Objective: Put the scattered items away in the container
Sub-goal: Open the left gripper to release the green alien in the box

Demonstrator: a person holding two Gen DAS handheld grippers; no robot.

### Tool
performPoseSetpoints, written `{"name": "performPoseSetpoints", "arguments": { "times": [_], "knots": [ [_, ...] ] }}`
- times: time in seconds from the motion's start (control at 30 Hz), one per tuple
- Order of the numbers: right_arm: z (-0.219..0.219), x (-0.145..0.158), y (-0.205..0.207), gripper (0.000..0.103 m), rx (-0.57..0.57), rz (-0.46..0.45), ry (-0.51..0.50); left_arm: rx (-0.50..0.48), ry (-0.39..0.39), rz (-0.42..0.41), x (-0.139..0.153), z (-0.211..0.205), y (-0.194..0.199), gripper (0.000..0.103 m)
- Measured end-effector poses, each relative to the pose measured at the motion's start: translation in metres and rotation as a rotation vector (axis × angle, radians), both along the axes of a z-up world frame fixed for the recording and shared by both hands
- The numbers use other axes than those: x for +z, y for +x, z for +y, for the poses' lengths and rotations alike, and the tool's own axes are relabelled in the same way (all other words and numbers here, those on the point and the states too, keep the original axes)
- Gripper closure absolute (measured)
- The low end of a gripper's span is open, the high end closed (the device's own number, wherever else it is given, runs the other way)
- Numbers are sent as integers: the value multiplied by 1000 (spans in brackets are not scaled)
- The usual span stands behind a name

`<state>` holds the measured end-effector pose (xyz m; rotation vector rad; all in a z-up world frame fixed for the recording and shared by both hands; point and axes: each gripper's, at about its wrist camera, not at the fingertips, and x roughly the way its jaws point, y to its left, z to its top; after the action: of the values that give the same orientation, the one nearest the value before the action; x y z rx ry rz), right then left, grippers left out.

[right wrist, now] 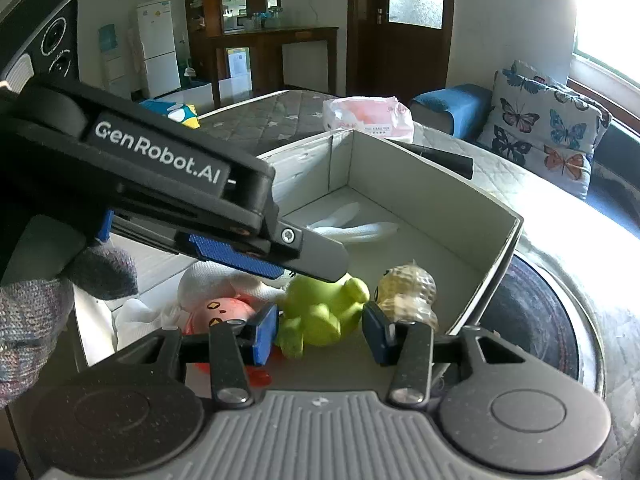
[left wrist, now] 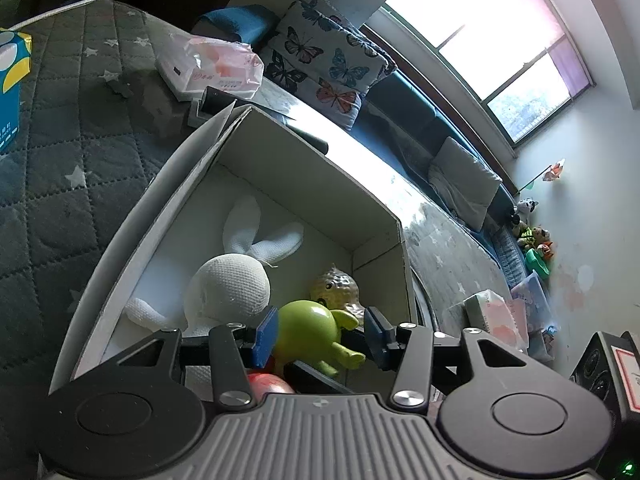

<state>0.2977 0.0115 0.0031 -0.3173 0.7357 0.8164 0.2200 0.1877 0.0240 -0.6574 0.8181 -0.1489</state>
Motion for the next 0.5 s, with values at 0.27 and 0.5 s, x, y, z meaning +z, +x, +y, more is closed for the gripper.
{"name": "performPoseSetpoints", "arguments": {
  "times": [0.27, 0.5],
  "knots": [
    [-3, 2, -1, 55, -7, -2, 10, 4, 4, -4, 1, 0, -2, 53],
    [-12, 8, -6, 48, -28, -10, 39, 17, 2, -20, 6, 0, -10, 54]
  ]
}}
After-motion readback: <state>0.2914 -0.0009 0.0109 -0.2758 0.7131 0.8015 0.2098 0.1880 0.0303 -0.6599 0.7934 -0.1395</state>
